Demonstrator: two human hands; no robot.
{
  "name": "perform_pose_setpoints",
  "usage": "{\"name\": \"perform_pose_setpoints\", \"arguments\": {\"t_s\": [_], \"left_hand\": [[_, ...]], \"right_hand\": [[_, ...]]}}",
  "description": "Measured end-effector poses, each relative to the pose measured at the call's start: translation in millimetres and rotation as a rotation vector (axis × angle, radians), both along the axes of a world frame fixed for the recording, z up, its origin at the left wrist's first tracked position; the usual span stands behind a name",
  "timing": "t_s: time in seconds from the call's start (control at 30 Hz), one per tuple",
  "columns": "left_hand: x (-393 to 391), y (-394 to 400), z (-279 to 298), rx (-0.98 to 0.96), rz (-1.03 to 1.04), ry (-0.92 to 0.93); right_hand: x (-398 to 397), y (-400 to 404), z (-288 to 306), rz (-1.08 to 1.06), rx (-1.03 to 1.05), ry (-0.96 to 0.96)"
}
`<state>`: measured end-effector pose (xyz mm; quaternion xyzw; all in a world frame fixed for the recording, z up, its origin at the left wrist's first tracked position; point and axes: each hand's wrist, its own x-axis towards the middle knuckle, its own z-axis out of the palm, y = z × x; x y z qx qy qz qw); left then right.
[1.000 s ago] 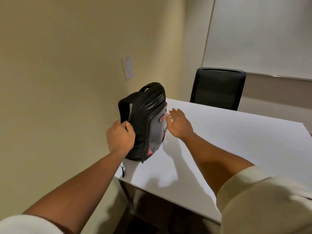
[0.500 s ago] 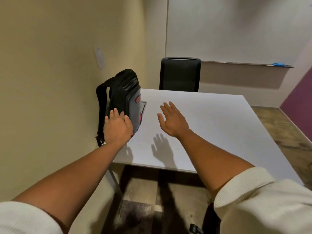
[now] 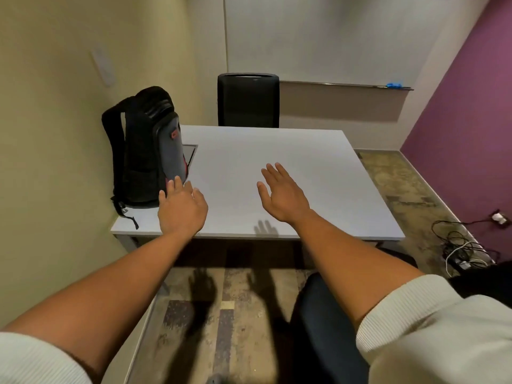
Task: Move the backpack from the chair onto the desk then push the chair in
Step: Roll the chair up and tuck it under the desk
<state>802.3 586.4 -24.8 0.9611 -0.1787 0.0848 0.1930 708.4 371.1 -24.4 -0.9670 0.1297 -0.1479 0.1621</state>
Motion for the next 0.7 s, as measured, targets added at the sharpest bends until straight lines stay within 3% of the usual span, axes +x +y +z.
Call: {"name": "perform_pose_setpoints", "arguments": {"t_s": [0.37, 0.7], "left_hand": [[-136.4, -67.5, -6.4, -0.002, -0.139, 0.006], [-168.3, -142.4, -0.8, -0.028, -0.283, -0.004]], "right_hand": [[-159.8, -56.1, -1.3, -0.096, 0.001, 0.038], [-211.2, -115.8, 11.0, -0.177, -0.019, 0.015]]}}
